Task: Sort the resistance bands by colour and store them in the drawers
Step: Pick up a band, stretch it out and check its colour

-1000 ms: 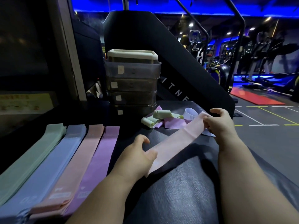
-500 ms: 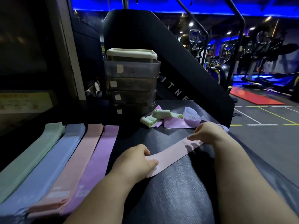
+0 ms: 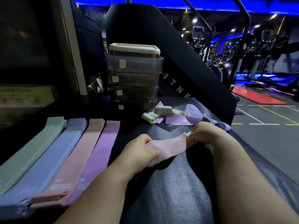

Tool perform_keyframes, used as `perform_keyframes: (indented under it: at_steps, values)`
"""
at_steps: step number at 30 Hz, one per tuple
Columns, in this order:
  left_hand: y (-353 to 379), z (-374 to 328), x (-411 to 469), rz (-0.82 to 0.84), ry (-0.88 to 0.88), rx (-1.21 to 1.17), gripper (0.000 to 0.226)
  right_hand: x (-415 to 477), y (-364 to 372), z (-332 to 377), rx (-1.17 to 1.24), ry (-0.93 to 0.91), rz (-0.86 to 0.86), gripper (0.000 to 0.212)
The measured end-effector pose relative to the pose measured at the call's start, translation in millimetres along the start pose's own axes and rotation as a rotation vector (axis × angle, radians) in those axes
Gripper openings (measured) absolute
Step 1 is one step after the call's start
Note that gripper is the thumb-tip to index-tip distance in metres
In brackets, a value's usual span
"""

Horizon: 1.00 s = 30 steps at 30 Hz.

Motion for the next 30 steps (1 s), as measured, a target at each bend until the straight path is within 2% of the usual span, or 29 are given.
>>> perform_keyframes:
  at_steps: [3,5,9,15,23,27,30]
  values:
    - [-1.4,2.7,-0.7,-0.006,-0.059,-0.093,0.022,-2.4,-6.2,6.7,-0.068,-0.062,-0.061,0.016]
    - [-4.1,2.9,-1.5,-0.02,-0.072,-0.136,0.023,-2.1,-8.8,8.6,-0.074,-0.09,-0.094,0.008]
    - [-9.3,0.3,-4.0,-0.074,-0.061,-0.121,0.008,-4.0,-9.2,9.2,-0.032,-0.136,-0.071,0.013]
    - [-9.6,1.4,-2.6,-0.098,-0.051,-0.151,0.003,-7.4,-1.3,5.6,-0.006,-0.14,0.024,0.035]
    - [-12.5,1.9,0.7,-0.159,-0.035,-0.022,0.011,-10.5,3.2,12.0,-0.114,-0.121,-0.006,0.027]
    - [-15.2,-0.3,-0.1,-0.179,-0.009,-0.001,0.013,-10.2,-1.9,11.1,0.019,-0.083,0.002,0.014]
    - [-18.1,0.9,1.1,-0.217,-0.007,-0.065,0.012,-9.4,-11.4,14.0,0.22,-0.114,-0.021,0.005]
Point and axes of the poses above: each hand's wrist, its own x-axis towards the middle knuckle, its own y-axis out of the palm, z = x × y, the point moved 6 cm from there along x, towards the middle knuckle, and after that the axes turned 6 degrees about -z, right-handed, at the moved point
